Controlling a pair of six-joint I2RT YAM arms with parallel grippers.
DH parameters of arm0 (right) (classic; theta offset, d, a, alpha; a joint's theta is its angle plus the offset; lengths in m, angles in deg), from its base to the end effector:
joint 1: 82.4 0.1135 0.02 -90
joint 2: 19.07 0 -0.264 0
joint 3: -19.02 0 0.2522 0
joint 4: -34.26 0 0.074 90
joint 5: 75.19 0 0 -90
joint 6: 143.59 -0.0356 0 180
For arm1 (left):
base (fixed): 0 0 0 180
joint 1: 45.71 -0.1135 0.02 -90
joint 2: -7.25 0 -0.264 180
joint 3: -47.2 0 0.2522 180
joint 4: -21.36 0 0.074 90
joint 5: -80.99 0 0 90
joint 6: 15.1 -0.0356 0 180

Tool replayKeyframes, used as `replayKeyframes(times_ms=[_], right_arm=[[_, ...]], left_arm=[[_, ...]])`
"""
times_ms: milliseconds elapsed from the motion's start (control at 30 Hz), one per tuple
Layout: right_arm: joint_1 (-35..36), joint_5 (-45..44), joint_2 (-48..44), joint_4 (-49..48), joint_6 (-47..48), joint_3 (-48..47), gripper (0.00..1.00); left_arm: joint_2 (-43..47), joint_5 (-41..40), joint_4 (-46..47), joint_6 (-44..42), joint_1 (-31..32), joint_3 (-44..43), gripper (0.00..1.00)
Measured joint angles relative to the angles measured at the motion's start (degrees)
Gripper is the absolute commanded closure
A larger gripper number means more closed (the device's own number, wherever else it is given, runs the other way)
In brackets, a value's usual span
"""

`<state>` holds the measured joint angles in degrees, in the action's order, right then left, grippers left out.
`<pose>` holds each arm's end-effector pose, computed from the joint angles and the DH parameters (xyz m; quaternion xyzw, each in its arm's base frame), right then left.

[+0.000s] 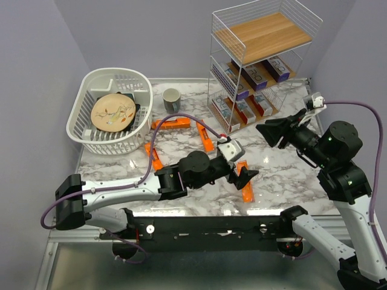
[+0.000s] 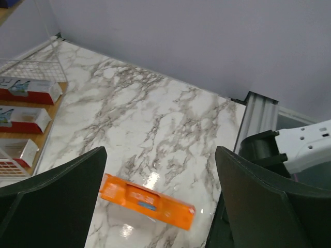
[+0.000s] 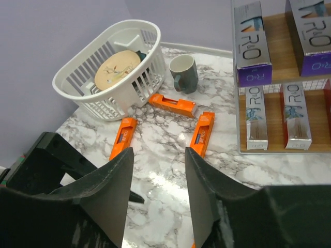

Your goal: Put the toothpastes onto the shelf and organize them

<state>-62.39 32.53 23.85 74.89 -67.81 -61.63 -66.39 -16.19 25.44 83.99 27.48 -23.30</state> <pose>0.1221 0.0560 0.4421 -0.1422 0.7099 0.3070 0.6178 0.0930 -0.2924 0.3548 0.3336 0.6169 -0.4350 0.5647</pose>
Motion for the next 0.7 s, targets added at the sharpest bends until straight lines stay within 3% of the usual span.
replayKeyframes(times_ms=[167, 400, 700], right_arm=[[0.0, 0.2, -1.5, 0.7, -1.7, 5.5, 0.24], [0.0, -3.2, -1.9, 7.9, -4.3, 19.5, 0.07], [0.7, -4.8, 1.4, 17.9, -8.2, 27.4, 0.03]], left_arm=[[2.6, -6.6, -0.2, -2.4, 0.4, 3.8, 0.01], [14.1, -16.5, -7.0, 0.1, -1.8, 10.3, 0.01], [18.6, -13.3, -22.1, 8.7, -22.6, 9.7, 0.01]])
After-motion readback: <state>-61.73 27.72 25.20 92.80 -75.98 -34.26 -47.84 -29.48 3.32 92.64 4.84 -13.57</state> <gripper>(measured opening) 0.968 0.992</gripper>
